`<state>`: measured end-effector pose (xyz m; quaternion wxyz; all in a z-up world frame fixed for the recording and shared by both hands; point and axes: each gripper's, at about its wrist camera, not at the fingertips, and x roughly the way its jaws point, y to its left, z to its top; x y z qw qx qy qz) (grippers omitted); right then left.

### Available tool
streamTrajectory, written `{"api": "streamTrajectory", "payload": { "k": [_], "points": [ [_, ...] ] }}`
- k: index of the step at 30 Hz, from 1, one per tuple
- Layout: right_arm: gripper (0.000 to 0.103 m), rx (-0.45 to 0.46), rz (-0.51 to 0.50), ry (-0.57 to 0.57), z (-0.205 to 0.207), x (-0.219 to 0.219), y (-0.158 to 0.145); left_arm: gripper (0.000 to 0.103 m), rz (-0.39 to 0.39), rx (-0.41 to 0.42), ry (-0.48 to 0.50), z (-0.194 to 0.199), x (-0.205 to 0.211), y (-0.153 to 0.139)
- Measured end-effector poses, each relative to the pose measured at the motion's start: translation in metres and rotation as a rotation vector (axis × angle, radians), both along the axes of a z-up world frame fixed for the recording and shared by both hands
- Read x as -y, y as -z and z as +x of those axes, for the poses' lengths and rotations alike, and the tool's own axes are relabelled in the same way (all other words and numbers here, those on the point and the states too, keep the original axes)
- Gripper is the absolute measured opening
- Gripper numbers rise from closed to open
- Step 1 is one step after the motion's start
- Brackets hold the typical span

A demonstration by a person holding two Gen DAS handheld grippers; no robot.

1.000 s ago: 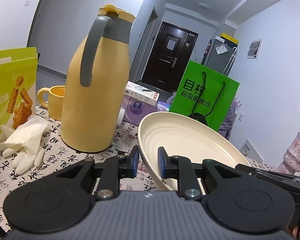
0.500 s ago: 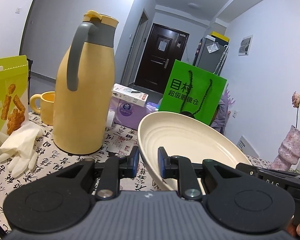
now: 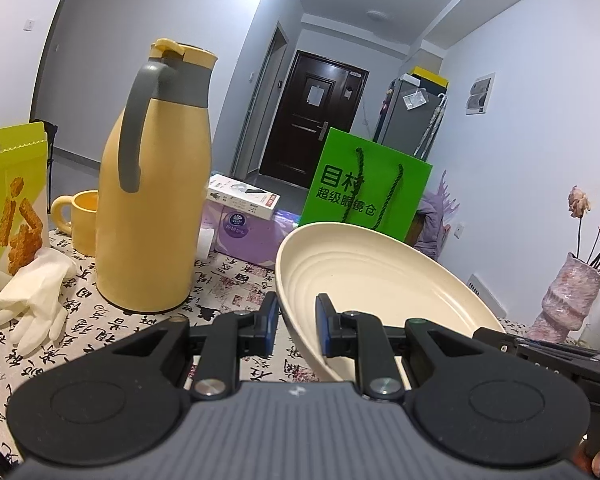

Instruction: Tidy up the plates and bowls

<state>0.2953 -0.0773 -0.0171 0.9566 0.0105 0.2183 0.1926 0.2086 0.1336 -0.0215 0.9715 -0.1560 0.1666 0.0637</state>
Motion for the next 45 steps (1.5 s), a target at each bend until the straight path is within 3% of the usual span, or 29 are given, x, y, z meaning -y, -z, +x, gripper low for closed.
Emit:
{"api": "streamTrajectory", "payload": {
  "k": [45],
  "points": [
    [0.015, 0.028, 0.065, 0.037, -0.103, 0.066, -0.029, 0.019, 0.049, 0.041, 0.037, -0.099, 0.068, -0.044]
  ]
}}
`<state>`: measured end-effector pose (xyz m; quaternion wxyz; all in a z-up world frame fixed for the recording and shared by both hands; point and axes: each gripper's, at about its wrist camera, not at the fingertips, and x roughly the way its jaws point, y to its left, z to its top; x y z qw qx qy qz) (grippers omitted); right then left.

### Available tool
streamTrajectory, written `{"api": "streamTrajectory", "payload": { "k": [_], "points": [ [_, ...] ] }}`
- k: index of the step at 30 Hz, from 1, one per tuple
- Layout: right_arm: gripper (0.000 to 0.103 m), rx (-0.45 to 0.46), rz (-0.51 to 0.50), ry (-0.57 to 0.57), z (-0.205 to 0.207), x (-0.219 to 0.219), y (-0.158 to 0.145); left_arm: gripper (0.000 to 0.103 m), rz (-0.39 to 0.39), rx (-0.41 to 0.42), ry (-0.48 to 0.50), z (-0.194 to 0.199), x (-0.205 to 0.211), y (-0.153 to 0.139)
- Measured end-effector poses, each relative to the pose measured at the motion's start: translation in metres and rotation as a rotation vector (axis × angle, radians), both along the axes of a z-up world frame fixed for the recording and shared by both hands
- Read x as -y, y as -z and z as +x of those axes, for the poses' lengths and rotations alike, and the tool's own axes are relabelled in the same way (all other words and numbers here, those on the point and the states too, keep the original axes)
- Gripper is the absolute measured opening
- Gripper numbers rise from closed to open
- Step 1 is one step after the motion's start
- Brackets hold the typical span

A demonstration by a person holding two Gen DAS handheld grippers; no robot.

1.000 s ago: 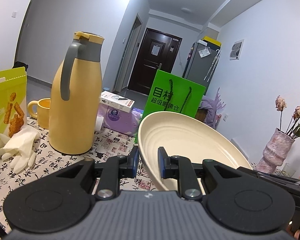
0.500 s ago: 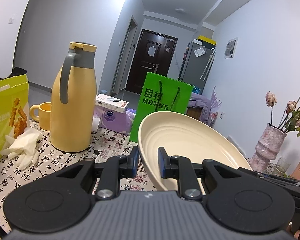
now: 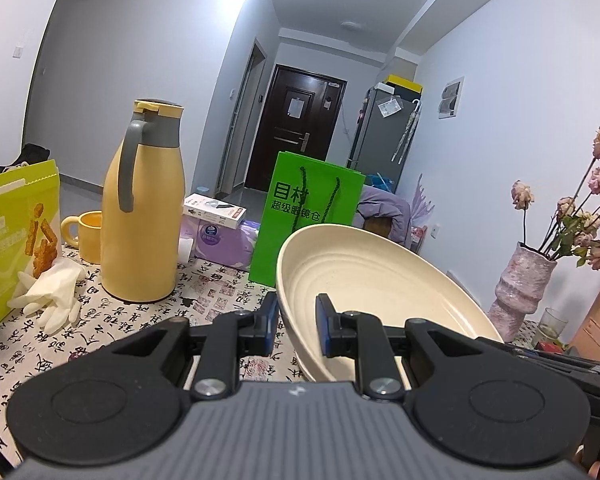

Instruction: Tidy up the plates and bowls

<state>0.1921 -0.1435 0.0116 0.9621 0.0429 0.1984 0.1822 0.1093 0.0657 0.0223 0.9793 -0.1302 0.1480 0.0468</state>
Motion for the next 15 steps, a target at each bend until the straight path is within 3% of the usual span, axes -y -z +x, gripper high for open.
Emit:
{"api": "streamTrajectory", "payload": {
  "k": [15],
  "points": [
    [0.015, 0.001, 0.013, 0.012, -0.036, 0.020, 0.004, 0.019, 0.022, 0.010, 0.017, -0.032, 0.020, 0.002]
  ]
}}
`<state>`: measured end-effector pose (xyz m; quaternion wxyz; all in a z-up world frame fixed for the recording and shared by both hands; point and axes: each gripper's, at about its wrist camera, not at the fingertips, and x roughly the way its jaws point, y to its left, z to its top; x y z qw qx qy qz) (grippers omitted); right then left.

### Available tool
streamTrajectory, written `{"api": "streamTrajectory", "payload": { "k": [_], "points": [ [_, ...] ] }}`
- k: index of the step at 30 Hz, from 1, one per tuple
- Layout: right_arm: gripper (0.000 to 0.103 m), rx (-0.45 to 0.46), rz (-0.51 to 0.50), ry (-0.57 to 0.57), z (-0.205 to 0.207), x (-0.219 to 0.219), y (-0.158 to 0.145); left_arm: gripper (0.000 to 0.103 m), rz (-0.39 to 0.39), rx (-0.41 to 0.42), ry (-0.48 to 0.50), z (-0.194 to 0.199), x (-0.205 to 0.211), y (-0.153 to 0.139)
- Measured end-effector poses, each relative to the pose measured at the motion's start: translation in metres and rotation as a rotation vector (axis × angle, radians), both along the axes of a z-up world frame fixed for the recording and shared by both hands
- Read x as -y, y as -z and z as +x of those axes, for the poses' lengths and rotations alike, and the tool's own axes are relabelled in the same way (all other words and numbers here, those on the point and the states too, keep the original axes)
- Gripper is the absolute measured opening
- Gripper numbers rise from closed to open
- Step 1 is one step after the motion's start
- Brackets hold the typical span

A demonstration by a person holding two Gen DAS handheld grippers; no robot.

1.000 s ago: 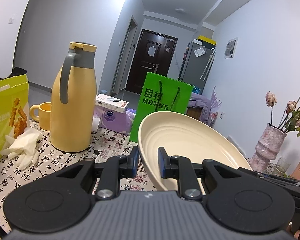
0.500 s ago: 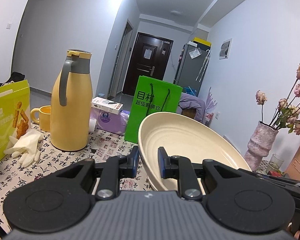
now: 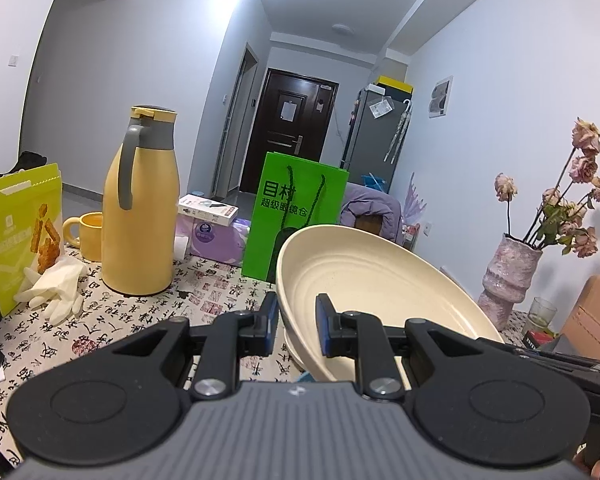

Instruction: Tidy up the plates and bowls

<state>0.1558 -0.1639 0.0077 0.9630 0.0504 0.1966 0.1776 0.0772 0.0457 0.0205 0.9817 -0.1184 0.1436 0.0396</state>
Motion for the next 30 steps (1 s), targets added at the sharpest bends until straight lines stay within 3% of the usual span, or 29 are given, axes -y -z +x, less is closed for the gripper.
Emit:
{"api": "streamTrajectory", "payload": {
  "k": [30],
  "points": [
    [0.015, -0.020, 0.067, 0.020, -0.033, 0.031, 0.015, 0.019, 0.039, -0.021, 0.014, -0.031, 0.030, 0.014]
  ]
}}
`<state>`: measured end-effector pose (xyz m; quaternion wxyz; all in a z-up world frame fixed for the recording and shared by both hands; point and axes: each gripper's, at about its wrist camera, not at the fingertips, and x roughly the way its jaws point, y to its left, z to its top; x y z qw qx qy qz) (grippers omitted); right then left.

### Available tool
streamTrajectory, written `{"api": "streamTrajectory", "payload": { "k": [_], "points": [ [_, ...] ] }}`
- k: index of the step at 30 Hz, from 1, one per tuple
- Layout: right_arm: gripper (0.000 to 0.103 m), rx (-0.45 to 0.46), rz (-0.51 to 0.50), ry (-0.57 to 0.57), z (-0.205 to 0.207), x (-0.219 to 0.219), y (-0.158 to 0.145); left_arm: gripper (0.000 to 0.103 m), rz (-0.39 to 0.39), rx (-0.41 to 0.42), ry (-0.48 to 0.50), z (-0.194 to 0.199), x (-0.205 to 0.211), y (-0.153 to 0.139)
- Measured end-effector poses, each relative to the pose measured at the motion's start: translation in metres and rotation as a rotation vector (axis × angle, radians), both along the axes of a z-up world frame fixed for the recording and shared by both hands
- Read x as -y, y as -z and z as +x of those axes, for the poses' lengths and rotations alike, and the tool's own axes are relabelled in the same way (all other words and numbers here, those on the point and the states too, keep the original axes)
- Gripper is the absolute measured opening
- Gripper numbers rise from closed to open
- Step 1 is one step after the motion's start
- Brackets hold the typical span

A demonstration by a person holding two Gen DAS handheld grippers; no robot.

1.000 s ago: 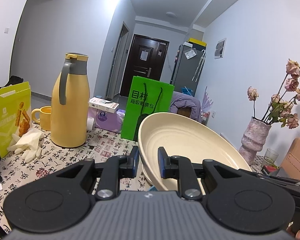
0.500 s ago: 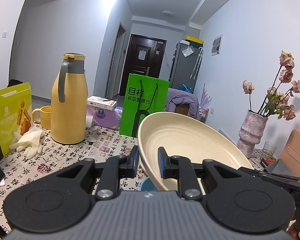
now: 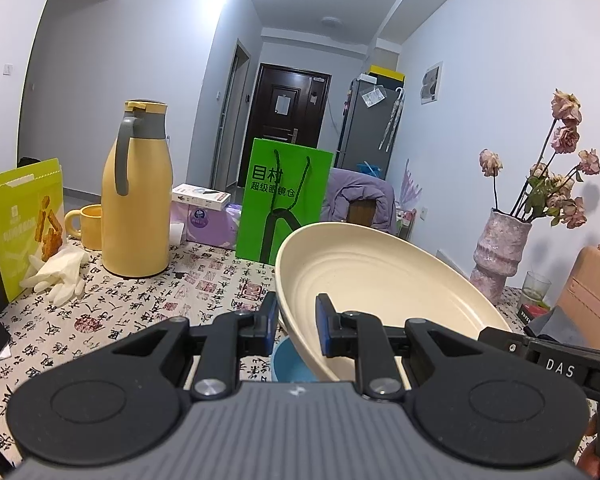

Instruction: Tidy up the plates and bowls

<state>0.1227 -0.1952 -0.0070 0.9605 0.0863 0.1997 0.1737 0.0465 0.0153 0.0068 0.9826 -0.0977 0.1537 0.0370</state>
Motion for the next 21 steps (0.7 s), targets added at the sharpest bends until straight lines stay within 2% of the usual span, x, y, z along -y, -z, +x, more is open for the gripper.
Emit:
{"api": "streamTrajectory", "payload": {
  "k": [21],
  "points": [
    [0.015, -0.040, 0.018, 0.011, -0.024, 0.020, 0.030, 0.019, -0.030, -0.053, 0.040, -0.015, 0.009, 0.029]
  ]
}}
